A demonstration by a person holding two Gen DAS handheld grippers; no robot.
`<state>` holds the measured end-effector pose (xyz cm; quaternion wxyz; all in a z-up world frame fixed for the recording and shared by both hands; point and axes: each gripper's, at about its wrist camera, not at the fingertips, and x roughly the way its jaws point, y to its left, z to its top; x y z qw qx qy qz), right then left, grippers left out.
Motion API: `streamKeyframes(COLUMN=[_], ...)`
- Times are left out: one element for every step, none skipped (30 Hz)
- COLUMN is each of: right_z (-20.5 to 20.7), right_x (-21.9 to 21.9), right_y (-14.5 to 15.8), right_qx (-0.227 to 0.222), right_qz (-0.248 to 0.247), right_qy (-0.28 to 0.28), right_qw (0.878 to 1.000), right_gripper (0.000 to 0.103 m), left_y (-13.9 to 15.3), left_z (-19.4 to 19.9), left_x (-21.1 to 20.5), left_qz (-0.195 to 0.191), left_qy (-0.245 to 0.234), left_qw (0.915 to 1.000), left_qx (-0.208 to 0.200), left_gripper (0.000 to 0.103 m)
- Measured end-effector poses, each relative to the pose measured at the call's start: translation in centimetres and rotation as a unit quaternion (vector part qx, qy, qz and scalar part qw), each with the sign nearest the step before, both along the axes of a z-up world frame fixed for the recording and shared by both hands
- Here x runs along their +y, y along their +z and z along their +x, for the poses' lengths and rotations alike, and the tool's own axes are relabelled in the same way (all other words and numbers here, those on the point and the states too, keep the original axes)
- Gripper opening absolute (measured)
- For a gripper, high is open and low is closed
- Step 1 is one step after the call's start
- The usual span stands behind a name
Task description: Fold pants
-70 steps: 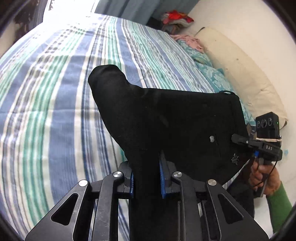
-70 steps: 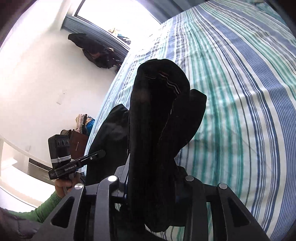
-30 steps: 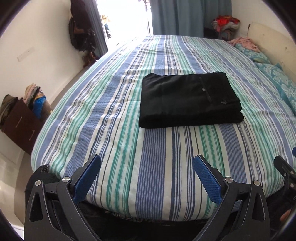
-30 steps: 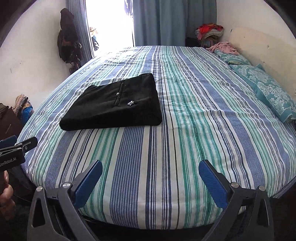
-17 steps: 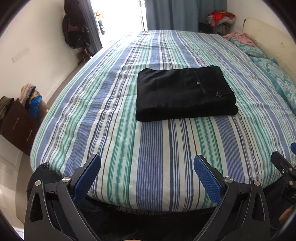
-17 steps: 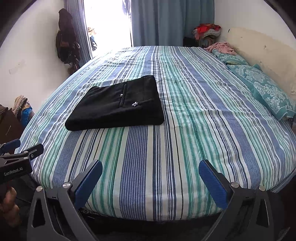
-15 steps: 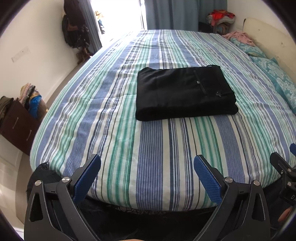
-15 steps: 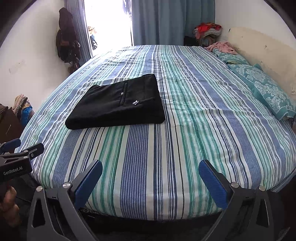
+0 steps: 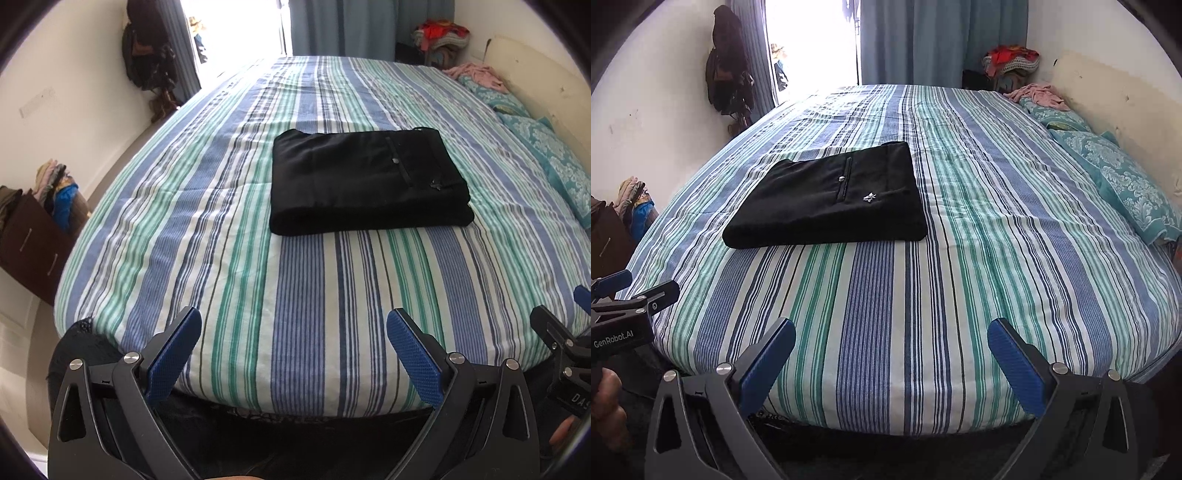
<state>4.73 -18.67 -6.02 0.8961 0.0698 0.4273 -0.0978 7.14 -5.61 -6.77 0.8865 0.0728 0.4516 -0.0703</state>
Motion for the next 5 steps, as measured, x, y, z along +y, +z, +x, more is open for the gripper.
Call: streamKeyframes(right_z=[-0.02,-0.03,-0.03,0.0,0.01], right_x=[0.02,0.05,0.1,0.17,0.25], right_y=[0.0,-0.03,-0.05,-0.06,-0.07], right_qx=[0.0,0.0,0.0,0.0,0.0], right_qz=[0.0,0.0,0.0,0.0,0.001], right_qy=[0.001,0.001,0.001,0.002,0.004], right_qw=[1.0,1.0,1.0,1.0,1.0], right_gripper=[0.103,0.103,0.103,0.103,0.103], left_y=[0.02,0.07,0.13,0.21,0.26], left_z=[-0.02,-0.09,-0.19,-0.25,-0.33], left_x=[0.1,0.13,0.13,0.1,0.02], left_qz=[-0.002,-0.002,0.001,0.004,0.008], left_qy=[0.001,0.002,0.003,0.003,0.002], left_qw=[1.0,1.0,0.9999,0.9999,0.9998], left_qx=[-0.002,-0.006,-0.011,-0.017,-0.02], left_gripper=[0.101,0.101,0.101,0.101,0.101])
